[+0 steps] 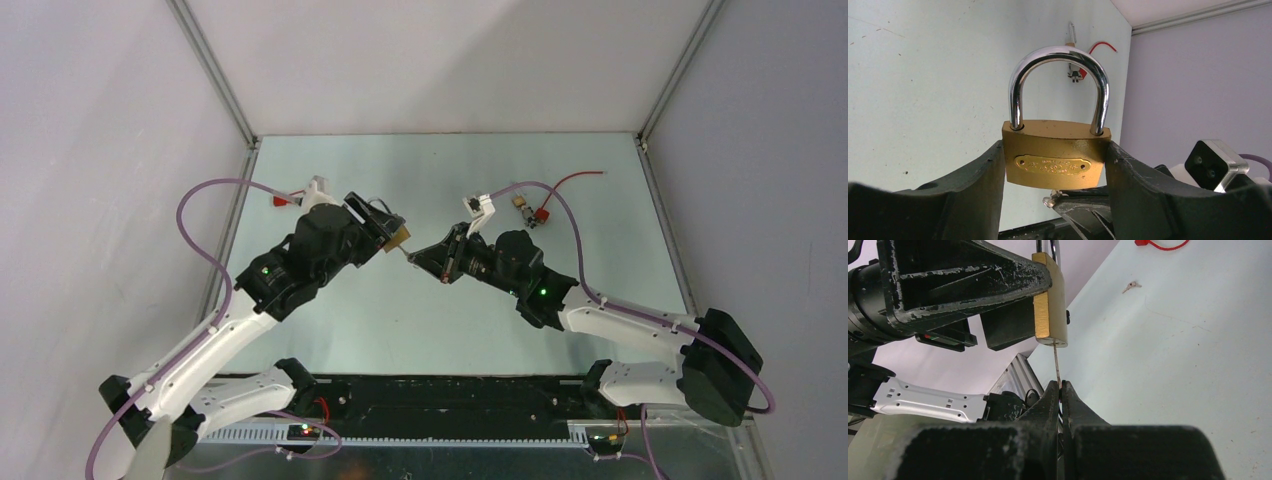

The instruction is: Unlock with the key

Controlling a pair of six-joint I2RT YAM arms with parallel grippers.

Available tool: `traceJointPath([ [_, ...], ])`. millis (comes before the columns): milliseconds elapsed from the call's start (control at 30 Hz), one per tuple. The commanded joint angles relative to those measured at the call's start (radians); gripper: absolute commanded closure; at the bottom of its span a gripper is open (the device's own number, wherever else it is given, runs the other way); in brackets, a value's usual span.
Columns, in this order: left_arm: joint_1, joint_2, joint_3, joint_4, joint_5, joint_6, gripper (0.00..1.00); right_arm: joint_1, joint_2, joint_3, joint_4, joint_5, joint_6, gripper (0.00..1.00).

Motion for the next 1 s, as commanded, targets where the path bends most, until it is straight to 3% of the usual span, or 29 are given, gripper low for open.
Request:
traceJointPath([
  [0,0.001,-0.016,0.012,0.109,-0.016,0.004,1.00,-0.001,-0.035,0.046,0.043,0.042,-0.024,1.00],
  [467,0.001,-0.014,0.016,0.111,0.011,-0.013,1.00,0.026,-0.003,0.041,0.097,0.058,-0.041,1.00],
  [967,0.001,-0.046,-0.012,0.111,0.015,-0.064,1.00,0.091,0.064,-0.059,0.433,0.133,-0.119,1.00],
])
